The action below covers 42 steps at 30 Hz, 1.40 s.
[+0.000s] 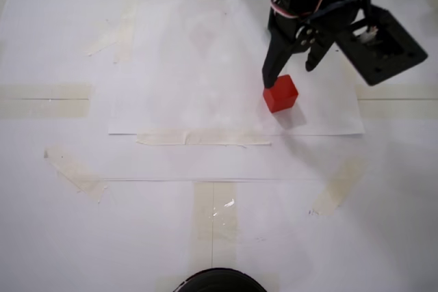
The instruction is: Put the red cube on the top of the blue cube.
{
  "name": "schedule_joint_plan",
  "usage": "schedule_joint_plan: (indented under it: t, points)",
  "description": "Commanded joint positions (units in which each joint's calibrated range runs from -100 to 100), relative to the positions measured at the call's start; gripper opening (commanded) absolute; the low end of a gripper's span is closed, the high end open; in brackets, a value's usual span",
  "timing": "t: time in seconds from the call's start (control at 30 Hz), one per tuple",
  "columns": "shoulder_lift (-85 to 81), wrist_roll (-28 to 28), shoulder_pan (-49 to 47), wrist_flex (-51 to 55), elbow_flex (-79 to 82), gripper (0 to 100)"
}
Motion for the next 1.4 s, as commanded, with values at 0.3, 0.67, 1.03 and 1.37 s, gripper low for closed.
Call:
schedule_joint_plan:
  t: [0.3, 0.67, 1.03, 1.37]
  points:
    - [6.08, 0.15, 0.46, -4.14, -4.98, 31]
    - [7.8, -0.29, 0.69, -4.55, -4.62, 30]
    - [9.26, -1.12, 0.92, -6.91, -3.99, 27]
    - [7.62, -0.63, 1.45, -7.08, -1.44, 15]
